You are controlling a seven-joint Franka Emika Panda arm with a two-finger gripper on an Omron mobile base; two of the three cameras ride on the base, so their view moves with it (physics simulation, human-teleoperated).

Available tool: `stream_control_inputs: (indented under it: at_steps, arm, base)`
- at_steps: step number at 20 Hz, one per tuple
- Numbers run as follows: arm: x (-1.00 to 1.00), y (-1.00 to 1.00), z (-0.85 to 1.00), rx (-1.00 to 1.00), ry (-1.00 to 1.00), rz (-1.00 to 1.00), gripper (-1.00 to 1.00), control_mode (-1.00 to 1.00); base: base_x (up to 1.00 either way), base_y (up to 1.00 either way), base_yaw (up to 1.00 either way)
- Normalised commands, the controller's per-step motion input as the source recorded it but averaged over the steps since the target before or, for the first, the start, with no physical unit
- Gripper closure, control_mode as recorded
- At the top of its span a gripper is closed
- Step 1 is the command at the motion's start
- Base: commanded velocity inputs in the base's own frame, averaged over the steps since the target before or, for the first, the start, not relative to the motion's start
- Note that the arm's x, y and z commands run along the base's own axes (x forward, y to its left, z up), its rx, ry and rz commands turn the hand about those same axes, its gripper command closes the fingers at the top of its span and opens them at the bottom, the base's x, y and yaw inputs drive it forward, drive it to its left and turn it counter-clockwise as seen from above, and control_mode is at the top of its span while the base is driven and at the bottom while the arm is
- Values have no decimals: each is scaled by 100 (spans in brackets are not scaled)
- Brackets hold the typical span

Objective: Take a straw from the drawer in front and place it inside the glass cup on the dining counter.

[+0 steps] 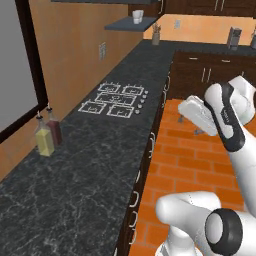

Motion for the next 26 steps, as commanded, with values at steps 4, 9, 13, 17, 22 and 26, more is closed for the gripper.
stream_control_inputs:
  at_steps: [4,9,13,17,22,26]
  arm:
    - [0,-57,-96,35,-10,0,-100,-100]
    - [3,-17,-89,20,-6,1,-100,-100]
    - [35,0,-88,13,0,6,-100,-100]
    - [60,2,-93,15,0,6,-100,-100]
    - [63,9,-91,20,3,8,-100,-100]
    - [26,30,-74,17,0,12,-100,-100]
  base:
    - [0,0,0]
    - [0,0,0]
    - [0,0,0]
    - [0,0,0]
    - [0,0,0]
    - [0,0,0]
